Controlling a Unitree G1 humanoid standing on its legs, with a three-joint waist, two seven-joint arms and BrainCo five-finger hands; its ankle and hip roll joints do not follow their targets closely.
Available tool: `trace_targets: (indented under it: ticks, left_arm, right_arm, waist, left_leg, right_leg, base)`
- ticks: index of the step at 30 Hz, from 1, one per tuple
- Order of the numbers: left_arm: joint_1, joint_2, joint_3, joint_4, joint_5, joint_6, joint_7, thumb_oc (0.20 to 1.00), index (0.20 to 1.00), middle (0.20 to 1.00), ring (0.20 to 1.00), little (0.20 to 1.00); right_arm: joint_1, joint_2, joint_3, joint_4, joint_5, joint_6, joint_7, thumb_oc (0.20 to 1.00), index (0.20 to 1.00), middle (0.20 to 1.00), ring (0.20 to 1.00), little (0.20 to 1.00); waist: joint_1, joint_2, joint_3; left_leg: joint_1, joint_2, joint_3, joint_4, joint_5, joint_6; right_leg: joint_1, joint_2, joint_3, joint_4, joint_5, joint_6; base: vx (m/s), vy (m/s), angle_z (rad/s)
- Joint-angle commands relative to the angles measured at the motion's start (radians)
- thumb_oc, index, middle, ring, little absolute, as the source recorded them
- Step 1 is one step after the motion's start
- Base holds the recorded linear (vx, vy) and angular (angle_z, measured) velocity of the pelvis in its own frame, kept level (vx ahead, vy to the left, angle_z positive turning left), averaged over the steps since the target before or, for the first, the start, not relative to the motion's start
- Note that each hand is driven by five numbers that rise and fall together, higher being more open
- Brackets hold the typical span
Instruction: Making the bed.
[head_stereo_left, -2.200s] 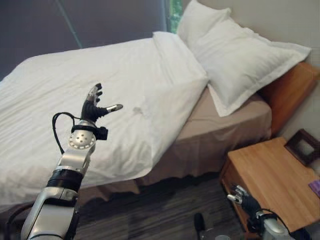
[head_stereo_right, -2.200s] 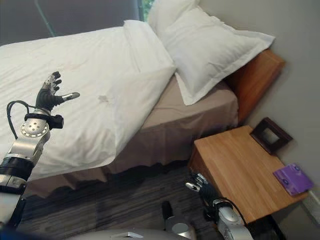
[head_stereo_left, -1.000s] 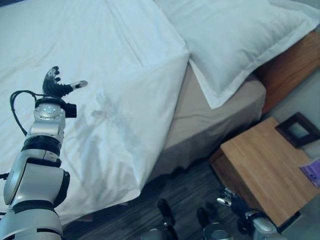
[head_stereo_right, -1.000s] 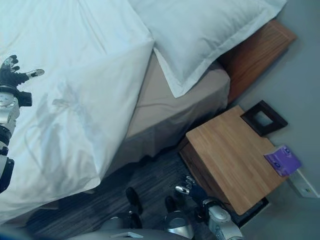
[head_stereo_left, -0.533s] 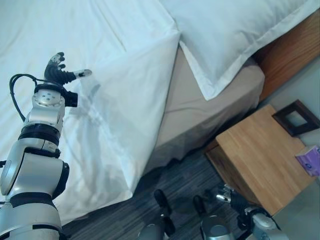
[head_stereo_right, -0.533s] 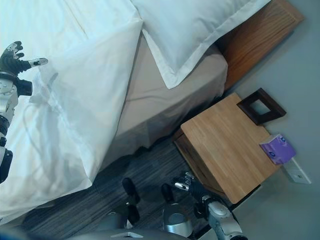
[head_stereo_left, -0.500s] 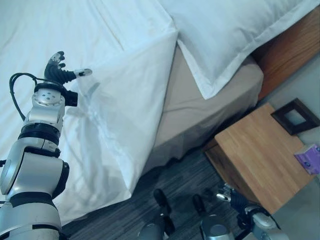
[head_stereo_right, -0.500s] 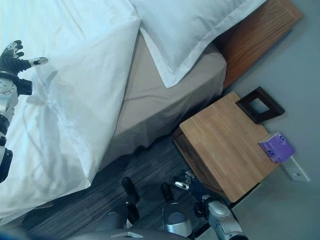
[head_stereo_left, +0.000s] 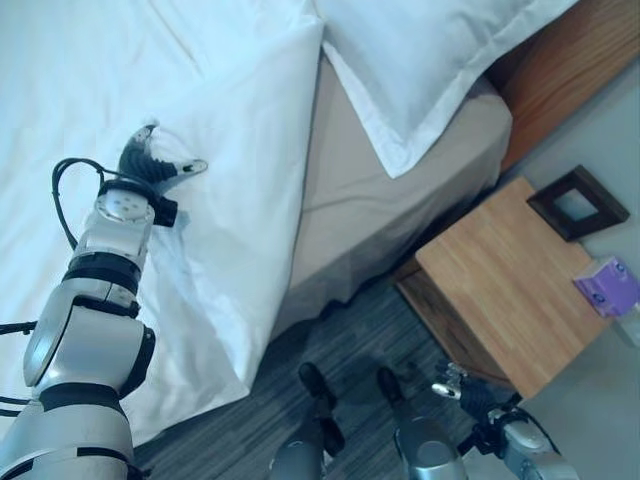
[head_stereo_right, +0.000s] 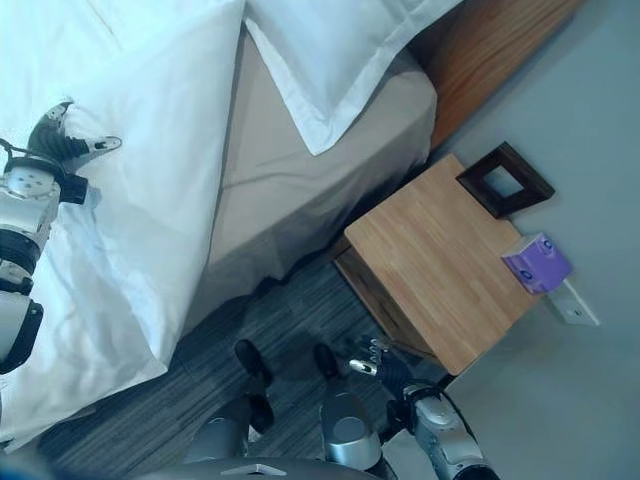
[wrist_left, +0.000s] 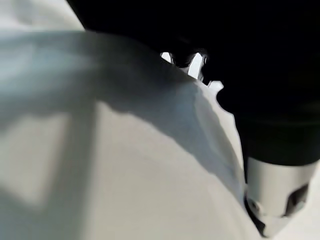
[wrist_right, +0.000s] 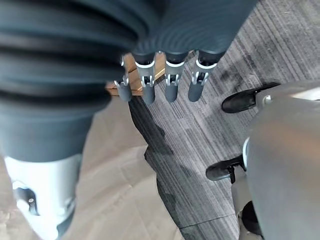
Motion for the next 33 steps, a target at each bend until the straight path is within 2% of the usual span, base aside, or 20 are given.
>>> trace_targets:
  ticks: [1,5,9,10,11,12,14,15,16,19,21,22,24,25,26,27,28,29,33]
  left_arm:
    - [0.005,-0.023,0.018,0.062,0.051,0.02,-0.025,0.2,0.2,0.2,0.2,0.2]
    - [0.005,-0.052,0.023,0.046,0.041,0.021,-0.018,0.2,0.2,0.2,0.2,0.2]
    - [-0.01,-0.087,0.008,-0.033,0.006,-0.005,-0.018,0.2,0.2,0.2,0.2,0.2]
    - [-0.041,-0.115,-0.013,-0.106,-0.038,-0.031,-0.015,0.2,0.2,0.2,0.2,0.2]
    - [-0.041,-0.116,-0.014,-0.107,-0.038,-0.03,-0.015,0.2,0.2,0.2,0.2,0.2]
    - [-0.058,-0.152,-0.024,-0.201,-0.098,-0.054,0.005,0.2,0.2,0.2,0.2,0.2]
    - [-0.056,-0.17,-0.035,-0.25,-0.121,-0.064,0.009,0.2,0.2,0.2,0.2,0.2]
    - [-0.064,-0.216,-0.059,-0.348,-0.154,-0.086,0.026,0.2,0.2,0.2,0.2,0.2]
    - [-0.063,-0.216,-0.059,-0.35,-0.154,-0.085,0.027,0.2,0.2,0.2,0.2,0.2]
    - [-0.036,-0.318,-0.08,-0.482,-0.242,-0.112,0.025,0.2,0.2,0.2,0.2,0.2]
    - [-0.023,-0.34,-0.087,-0.499,-0.248,-0.111,0.022,0.2,0.2,0.2,0.2,0.2]
    - [-0.002,-0.402,-0.1,-0.498,-0.279,-0.112,0.017,0.2,0.2,0.2,0.2,0.2]
    - [0.021,-0.446,-0.107,-0.498,-0.293,-0.11,0.009,0.2,0.2,0.2,0.2,0.2]
    - [0.021,-0.446,-0.107,-0.498,-0.293,-0.11,0.009,0.2,0.2,0.2,0.2,0.2]
    - [0.059,-0.51,-0.118,-0.482,-0.293,-0.1,0.003,0.2,0.2,0.2,0.2,0.2]
    - [0.08,-0.536,-0.119,-0.471,-0.297,-0.097,-0.002,0.385,0.385,0.385,0.385,0.385]
    - [0.098,-0.558,-0.12,-0.461,-0.299,-0.094,-0.004,0.937,0.937,0.937,0.937,0.937]
    - [0.118,-0.585,-0.126,-0.442,-0.305,-0.087,-0.01,1.0,1.0,1.0,1.0,1.0]
    - [0.179,-0.625,-0.145,-0.444,-0.312,-0.074,-0.035,1.0,1.0,1.0,1.0,1.0]
  right_arm:
    - [0.019,-0.001,-0.028,-0.023,0.044,-0.015,-0.005,1.0,1.0,1.0,1.0,1.0]
    - [0.026,-0.006,-0.025,-0.026,0.042,-0.012,-0.003,1.0,1.0,1.0,1.0,1.0]
    - [0.029,-0.016,-0.021,-0.036,0.034,-0.005,0.007,1.0,1.0,1.0,1.0,1.0]
    - [0.034,-0.023,-0.02,-0.038,0.024,-0.003,0.014,1.0,1.0,1.0,1.0,1.0]
    - [0.034,-0.023,-0.021,-0.039,0.024,-0.003,0.014,1.0,1.0,1.0,1.0,1.0]
    - [0.043,-0.025,-0.026,-0.042,0.021,-0.002,0.017,1.0,1.0,1.0,1.0,1.0]
    - [0.05,-0.025,-0.028,-0.043,0.016,0.0,0.016,1.0,1.0,1.0,1.0,1.0]
    - [0.054,-0.028,-0.032,-0.048,0.012,0.002,0.015,1.0,1.0,1.0,1.0,1.0]
    - [0.055,-0.028,-0.033,-0.049,0.011,0.002,0.015,1.0,1.0,1.0,1.0,1.0]
    - [0.067,-0.03,-0.043,-0.057,0.011,0.003,0.009,1.0,1.0,1.0,1.0,1.0]
    - [0.073,-0.031,-0.048,-0.061,0.01,0.003,0.008,1.0,1.0,1.0,1.0,1.0]
    - [0.076,-0.03,-0.051,-0.057,0.011,0.002,0.001,1.0,1.0,1.0,1.0,1.0]
    - [0.079,-0.034,-0.052,-0.057,0.01,0.005,-0.003,1.0,1.0,1.0,1.0,1.0]
    - [0.079,-0.034,-0.052,-0.057,0.01,0.005,-0.003,1.0,1.0,1.0,1.0,1.0]
    - [0.087,-0.041,-0.049,-0.06,0.008,0.007,-0.005,1.0,1.0,1.0,1.0,1.0]
    - [0.089,-0.044,-0.048,-0.063,0.007,0.008,-0.005,1.0,1.0,1.0,1.0,1.0]
    - [0.09,-0.045,-0.048,-0.063,0.006,0.009,-0.006,1.0,1.0,1.0,1.0,1.0]
    - [0.087,-0.047,-0.047,-0.063,0.007,0.01,-0.008,1.0,1.0,1.0,1.0,1.0]
    - [0.085,-0.059,-0.046,-0.068,0.01,0.013,-0.008,1.0,1.0,1.0,1.0,1.0]
  waist:
    - [-0.005,-0.031,-0.043]
    - [-0.005,-0.027,-0.047]
    - [-0.002,-0.01,-0.056]
    - [0.0,0.008,-0.067]
    - [0.001,0.008,-0.066]
    - [0.002,0.023,-0.073]
    - [0.003,0.03,-0.077]
    - [0.001,0.042,-0.083]
    - [0.001,0.042,-0.082]
    - [-0.008,0.057,-0.088]
    - [-0.011,0.061,-0.09]
    - [-0.024,0.068,-0.092]
    - [-0.041,0.074,-0.093]
    - [-0.041,0.074,-0.093]
    - [-0.061,0.078,-0.096]
    - [-0.069,0.08,-0.098]
    - [-0.074,0.083,-0.102]
    - [-0.083,0.087,-0.104]
    - [-0.101,0.103,-0.111]
  left_leg:
    - [-0.167,0.051,-0.037,0.181,0.013,-0.092]
    - [-0.16,0.054,-0.032,0.179,0.013,-0.094]
    - [-0.135,0.055,-0.027,0.175,0.012,-0.098]
    - [-0.112,0.052,-0.027,0.17,0.013,-0.099]
    - [-0.111,0.051,-0.027,0.17,0.013,-0.099]
    - [-0.092,0.046,-0.033,0.166,0.014,-0.1]
    - [-0.084,0.046,-0.034,0.165,0.016,-0.102]
    - [-0.069,0.043,-0.038,0.163,0.018,-0.103]
    - [-0.068,0.043,-0.038,0.163,0.018,-0.103]
    - [-0.046,0.043,-0.042,0.156,0.026,-0.107]
    - [-0.038,0.042,-0.041,0.151,0.029,-0.108]
    - [-0.021,0.043,-0.036,0.142,0.032,-0.111]
    - [-0.007,0.046,-0.027,0.135,0.033,-0.111]
    - [-0.007,0.046,-0.027,0.135,0.033,-0.111]
    - [0.01,0.053,-0.013,0.129,0.033,-0.112]
    - [0.016,0.055,-0.006,0.127,0.033,-0.113]
    - [0.022,0.057,-0.001,0.126,0.033,-0.114]
    - [0.028,0.059,0.004,0.123,0.033,-0.114]
    - [0.048,0.061,0.021,0.113,0.033,-0.114]
  right_leg:
    - [0.054,-0.02,-0.032,0.024,0.027,0.054]
    - [0.054,-0.018,-0.024,0.027,0.022,0.053]
    - [0.065,-0.016,-0.019,0.034,0.005,0.047]
    - [0.081,-0.016,-0.022,0.036,-0.005,0.042]
    - [0.082,-0.016,-0.022,0.036,-0.005,0.042]
    - [0.097,-0.017,-0.026,0.038,-0.013,0.037]
    - [0.106,-0.017,-0.032,0.038,-0.016,0.035]
    - [0.119,-0.015,-0.038,0.037,-0.019,0.031]
    - [0.12,-0.016,-0.038,0.037,-0.019,0.031]
    - [0.138,-0.011,-0.042,0.034,-0.024,0.024]
    - [0.142,-0.01,-0.042,0.033,-0.024,0.021]
    - [0.147,-0.007,-0.036,0.033,-0.023,0.019]
    - [0.151,-0.003,-0.028,0.034,-0.024,0.017]
    - [0.151,-0.003,-0.028,0.034,-0.024,0.017]
    - [0.157,-0.001,-0.017,0.034,-0.024,0.014]
    - [0.157,0.0,-0.011,0.035,-0.024,0.013]
    - [0.158,0.001,-0.005,0.037,-0.024,0.011]
    - [0.161,0.002,0.002,0.037,-0.025,0.01]
    - [0.162,0.002,0.016,0.044,-0.027,0.009]
  base:
    - [0.0,0.02,-0.14]
    - [0.01,0.005,-0.13]
    - [0.01,-0.009,-0.01]
    - [0.0,0.0,0.0]
    - [0.06,-0.054,0.02]
    - [0.0,0.0,0.0]
    - [0.02,-0.047,0.02]
    - [0.0,-0.048,0.04]
    - [-0.01,-0.053,0.06]
    - [-0.01,-0.042,0.02]
    - [0.0,-0.012,0.02]
    - [-0.01,-0.017,-0.04]
    - [-0.01,-0.013,-0.06]
    - [0.0,-0.009,-0.09]
    - [0.0,0.0,-0.1]
    - [0.01,0.0,-0.06]
    - [0.0,0.0,0.0]
    - [0.01,0.0,-0.11]
    - [0.02,0.007,-0.17]
